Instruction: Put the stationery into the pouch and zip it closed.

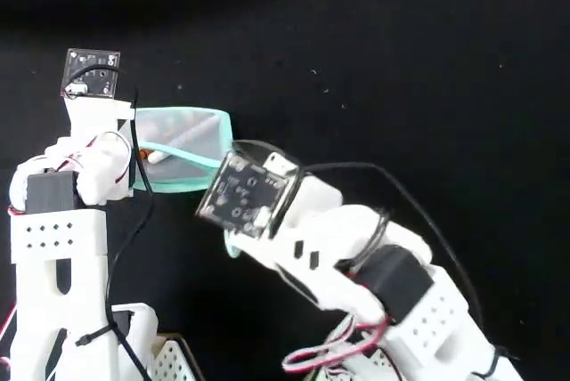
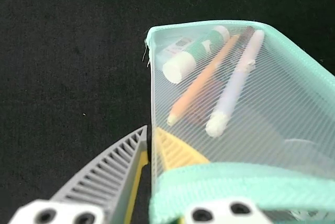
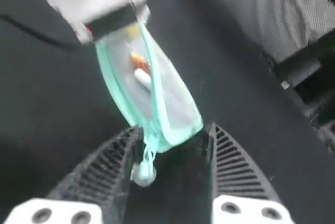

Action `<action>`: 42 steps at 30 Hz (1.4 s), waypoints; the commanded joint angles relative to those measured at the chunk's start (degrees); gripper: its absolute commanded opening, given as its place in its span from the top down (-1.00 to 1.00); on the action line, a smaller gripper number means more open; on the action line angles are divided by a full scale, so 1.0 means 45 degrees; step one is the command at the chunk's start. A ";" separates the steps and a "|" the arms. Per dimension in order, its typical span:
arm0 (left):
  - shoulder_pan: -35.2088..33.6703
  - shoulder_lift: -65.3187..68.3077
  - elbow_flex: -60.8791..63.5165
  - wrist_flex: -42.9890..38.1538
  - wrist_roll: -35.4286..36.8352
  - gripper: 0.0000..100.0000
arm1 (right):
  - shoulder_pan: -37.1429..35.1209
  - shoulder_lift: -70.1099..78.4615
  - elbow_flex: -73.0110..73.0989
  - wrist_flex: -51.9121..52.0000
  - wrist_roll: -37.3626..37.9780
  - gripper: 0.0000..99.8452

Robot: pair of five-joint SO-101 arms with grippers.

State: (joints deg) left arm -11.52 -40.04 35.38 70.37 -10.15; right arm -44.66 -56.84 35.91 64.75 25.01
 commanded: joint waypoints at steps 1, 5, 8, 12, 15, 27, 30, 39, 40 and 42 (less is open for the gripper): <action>0.0010 0.0156 0.0088 -0.0137 -0.0078 0.94 | 0.0293 -0.0107 0.1338 -0.0137 -0.0137 0.61; 0.0010 0.0156 0.0088 -0.0137 -0.0078 0.94 | 0.0293 -0.0107 0.2999 -0.1407 -0.0137 0.61; -0.0010 0.0156 0.0088 -0.0137 -0.0078 0.94 | 0.0293 -0.0107 0.3878 -0.2676 -0.0137 0.61; -0.0010 0.0156 0.0088 -0.0137 -0.0078 0.94 | 0.0352 -0.0107 0.4581 -0.4083 -0.0137 0.62; -0.0010 0.0156 0.0088 -0.0137 -0.0078 0.94 | 0.0352 -0.0107 0.4620 -0.4278 -0.0137 0.63; -0.0010 0.0156 0.0088 -0.0137 -0.0078 0.94 | 0.0371 -0.0928 0.4562 -0.3985 -0.0039 0.98; -0.0010 0.0156 0.0088 -0.0137 -0.0078 0.94 | 0.0371 -0.2081 0.4542 -0.3438 -0.0020 0.98; -0.0010 0.0156 0.0049 -0.0137 -0.0078 0.94 | 0.1426 -0.4073 0.4679 -0.2462 0.0488 0.98; -0.0010 0.0156 0.0049 -0.0137 -0.0078 0.94 | 0.1426 -0.4073 0.4679 -0.2462 0.0469 0.98; -0.0010 0.0156 0.0049 -0.0137 -0.0078 0.94 | 0.1407 -0.4093 0.4718 -0.2520 0.0430 0.98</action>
State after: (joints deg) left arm -11.34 -40.04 35.47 70.55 -10.15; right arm -39.47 -73.54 57.19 53.41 26.59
